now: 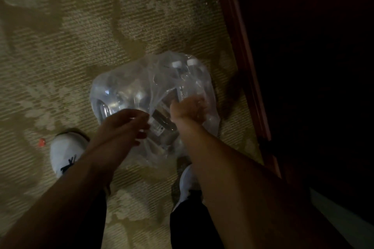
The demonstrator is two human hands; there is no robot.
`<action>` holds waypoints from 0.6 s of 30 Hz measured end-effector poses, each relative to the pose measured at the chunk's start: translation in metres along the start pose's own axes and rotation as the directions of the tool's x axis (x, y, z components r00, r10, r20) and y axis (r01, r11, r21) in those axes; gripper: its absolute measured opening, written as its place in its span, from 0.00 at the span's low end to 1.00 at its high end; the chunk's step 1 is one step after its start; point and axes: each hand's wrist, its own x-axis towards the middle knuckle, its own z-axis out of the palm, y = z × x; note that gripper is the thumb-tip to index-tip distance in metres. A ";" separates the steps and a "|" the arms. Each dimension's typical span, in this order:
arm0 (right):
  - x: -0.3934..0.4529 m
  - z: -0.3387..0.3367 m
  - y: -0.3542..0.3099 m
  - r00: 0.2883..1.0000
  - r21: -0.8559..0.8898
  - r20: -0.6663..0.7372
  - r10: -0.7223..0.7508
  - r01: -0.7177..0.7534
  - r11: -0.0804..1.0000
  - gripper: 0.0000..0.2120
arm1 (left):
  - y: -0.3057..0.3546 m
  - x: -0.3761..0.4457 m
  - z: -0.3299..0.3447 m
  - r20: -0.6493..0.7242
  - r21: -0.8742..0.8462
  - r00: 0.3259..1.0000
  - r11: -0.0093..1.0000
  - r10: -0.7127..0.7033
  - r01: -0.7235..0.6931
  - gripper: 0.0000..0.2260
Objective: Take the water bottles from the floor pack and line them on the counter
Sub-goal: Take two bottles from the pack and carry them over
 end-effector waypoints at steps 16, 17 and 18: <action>-0.026 -0.019 0.020 0.952 0.388 0.297 -0.073 -0.051 0.920 0.48 | -0.005 0.011 -0.002 -0.022 0.000 0.999 1.000 -0.026 0.026 0.09; -0.033 -0.022 0.020 0.930 0.419 0.357 -0.085 -0.077 0.905 0.42 | -0.006 0.011 -0.001 -0.031 0.005 0.999 1.000 -0.024 0.024 0.09; -0.041 -0.030 0.020 0.907 0.441 0.407 -0.110 -0.090 0.893 0.32 | -0.008 0.011 0.000 -0.035 0.018 0.999 1.000 -0.020 0.020 0.10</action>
